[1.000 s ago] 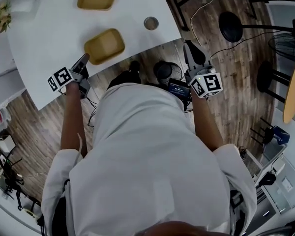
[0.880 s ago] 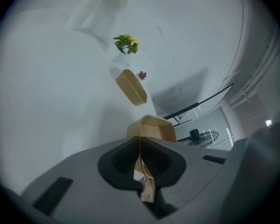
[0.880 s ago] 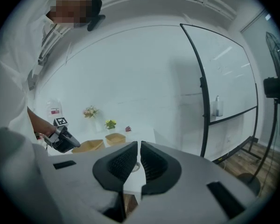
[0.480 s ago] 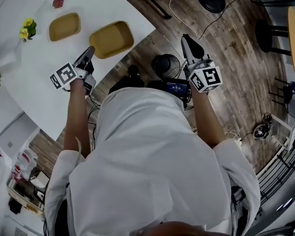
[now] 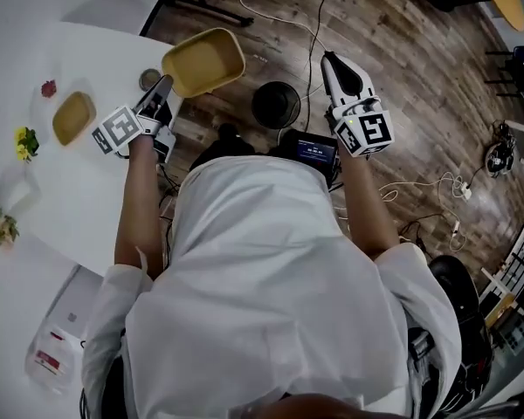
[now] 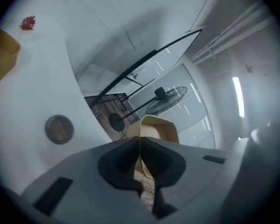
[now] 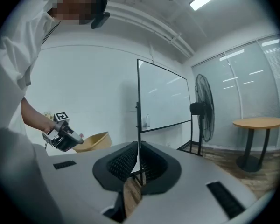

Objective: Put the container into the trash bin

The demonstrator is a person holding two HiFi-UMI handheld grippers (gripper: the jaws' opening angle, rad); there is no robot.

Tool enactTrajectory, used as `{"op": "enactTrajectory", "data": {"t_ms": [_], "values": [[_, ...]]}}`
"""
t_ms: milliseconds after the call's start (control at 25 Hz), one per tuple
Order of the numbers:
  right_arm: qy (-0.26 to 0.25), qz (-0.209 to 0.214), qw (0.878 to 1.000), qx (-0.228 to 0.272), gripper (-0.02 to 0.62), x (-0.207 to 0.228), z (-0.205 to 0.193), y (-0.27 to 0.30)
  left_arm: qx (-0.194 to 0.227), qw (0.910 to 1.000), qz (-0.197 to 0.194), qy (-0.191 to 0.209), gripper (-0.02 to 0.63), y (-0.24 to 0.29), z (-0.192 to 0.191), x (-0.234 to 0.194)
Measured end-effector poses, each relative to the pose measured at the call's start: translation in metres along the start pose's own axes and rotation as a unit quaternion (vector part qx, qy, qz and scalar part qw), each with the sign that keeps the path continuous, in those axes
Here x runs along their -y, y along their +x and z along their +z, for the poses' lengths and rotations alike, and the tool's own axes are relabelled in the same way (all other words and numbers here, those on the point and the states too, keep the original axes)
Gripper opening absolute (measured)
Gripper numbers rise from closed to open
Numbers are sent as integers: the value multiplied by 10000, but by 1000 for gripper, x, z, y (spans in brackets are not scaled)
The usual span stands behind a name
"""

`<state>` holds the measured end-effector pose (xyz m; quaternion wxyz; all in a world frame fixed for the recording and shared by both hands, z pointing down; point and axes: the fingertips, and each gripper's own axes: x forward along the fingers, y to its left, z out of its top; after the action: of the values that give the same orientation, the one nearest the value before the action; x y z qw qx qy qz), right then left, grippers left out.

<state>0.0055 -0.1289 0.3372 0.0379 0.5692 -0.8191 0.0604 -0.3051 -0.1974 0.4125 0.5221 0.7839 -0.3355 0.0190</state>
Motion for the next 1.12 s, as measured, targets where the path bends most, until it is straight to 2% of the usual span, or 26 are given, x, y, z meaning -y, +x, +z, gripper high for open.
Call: {"op": "enactTrajectory", "data": {"t_ms": [120,280,440,720,880,1040,1120], "values": [[91,-358,9993,31,43,35,-7,-41,-247,9994,-161,206,20,44,-17,32],[74,-534,9985,-73,43,72,-24,-91,-587,9975,-229,332,20,93,-58,65],[80,-663,9976,-208,43,113,-45,-122,-885,9954,-146,347,20,141,-103,72],[317,-547,9969,-478,43,154,-116,-141,-1278,9913,230,223,20,200,-181,30],[307,-359,9972,-574,42,170,-167,-128,-1369,9896,405,198,20,225,-219,-15],[683,-339,9951,-632,41,184,-217,-116,-1525,9863,603,152,20,248,-259,-64],[620,-183,9950,-768,43,180,-246,-106,-1634,9840,698,157,20,260,-278,-91]]}}
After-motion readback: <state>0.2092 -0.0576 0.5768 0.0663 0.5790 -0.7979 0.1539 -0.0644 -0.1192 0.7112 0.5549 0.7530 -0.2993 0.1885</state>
